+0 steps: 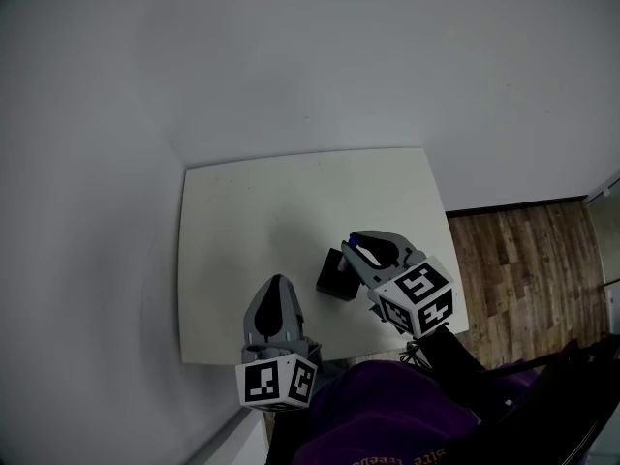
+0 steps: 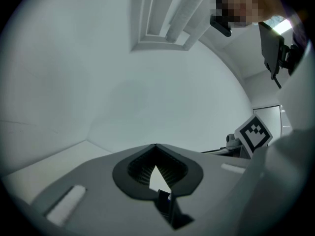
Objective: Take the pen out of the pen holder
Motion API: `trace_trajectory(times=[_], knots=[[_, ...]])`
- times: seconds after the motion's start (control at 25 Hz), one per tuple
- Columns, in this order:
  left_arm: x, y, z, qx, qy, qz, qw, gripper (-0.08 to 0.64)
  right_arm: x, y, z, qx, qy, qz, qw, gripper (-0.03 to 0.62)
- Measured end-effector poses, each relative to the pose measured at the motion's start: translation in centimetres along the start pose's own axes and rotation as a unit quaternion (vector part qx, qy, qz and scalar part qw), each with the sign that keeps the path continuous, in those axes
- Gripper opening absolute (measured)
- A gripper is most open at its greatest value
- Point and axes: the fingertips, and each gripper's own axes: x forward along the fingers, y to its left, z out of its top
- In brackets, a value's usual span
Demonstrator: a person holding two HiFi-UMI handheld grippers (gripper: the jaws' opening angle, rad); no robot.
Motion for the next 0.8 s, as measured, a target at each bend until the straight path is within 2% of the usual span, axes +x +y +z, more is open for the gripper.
trace_trajectory(times=[0.24,0.48,0.8], knots=[[-0.3,-2.4,1.2,0.022,-0.011,-0.006,0.9997,0.005,-2.3,-1.2,1.7,0.018,-0.034,-0.004,0.999,0.075],[-1.0,-3.8,1.6,0.051,-0.014,-0.012,0.9985,0.005,-4.1,-0.8,3.5,0.021,-0.089,0.004,0.996,0.075],[-1.1,-4.8,2.0,0.054,-0.02,-0.028,0.9979,0.005,-5.5,-0.5,4.9,0.007,-0.12,0.007,0.993,0.075]])
